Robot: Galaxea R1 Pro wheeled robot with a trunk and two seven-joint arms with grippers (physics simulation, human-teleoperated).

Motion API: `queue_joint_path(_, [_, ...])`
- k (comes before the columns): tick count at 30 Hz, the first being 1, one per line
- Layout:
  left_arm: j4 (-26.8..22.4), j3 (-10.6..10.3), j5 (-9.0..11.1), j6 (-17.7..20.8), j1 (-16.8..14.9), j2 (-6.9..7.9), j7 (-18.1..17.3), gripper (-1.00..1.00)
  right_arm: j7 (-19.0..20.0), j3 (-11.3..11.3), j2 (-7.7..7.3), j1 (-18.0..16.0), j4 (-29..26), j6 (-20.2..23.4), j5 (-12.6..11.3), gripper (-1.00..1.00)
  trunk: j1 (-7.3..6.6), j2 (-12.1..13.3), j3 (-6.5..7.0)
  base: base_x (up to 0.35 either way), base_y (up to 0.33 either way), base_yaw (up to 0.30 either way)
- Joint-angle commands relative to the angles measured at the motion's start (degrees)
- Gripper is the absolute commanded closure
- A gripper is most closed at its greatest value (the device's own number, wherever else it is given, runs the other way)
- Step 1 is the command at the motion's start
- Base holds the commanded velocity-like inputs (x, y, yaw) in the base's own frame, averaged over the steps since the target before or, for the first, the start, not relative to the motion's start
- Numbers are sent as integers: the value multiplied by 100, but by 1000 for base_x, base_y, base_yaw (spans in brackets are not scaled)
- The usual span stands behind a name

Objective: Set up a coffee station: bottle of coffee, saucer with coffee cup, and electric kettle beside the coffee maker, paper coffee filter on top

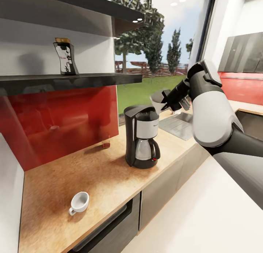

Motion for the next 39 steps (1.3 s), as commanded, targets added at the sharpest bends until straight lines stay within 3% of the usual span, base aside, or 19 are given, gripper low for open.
queue_joint_path(1, [6, -4, 35, -27, -3, 0, 5, -100, -34, -32, 7, -8, -7, 54, -8, 100, 3, -12, -12, -5, 5, -79])
queue_joint_path(16, [11, -4, 36, -27, -3, 4, 5, -100, -35, -32, 7, -8, -7, 56, -8, 100, 3, -12, -12, -1, 132, -30])
queue_joint_path(30, [9, -7, 43, -27, -3, 3, 5, -100, -35, -29, 7, -7, -7, 56, -8, 100, 3, -12, -12, 0, 13, -41])
queue_joint_path(39, [14, -4, 44, -27, -3, 1, 7, -100, -35, -25, 7, -8, -5, 56, -8, 100, 3, -12, -12, 0, 195, -47])
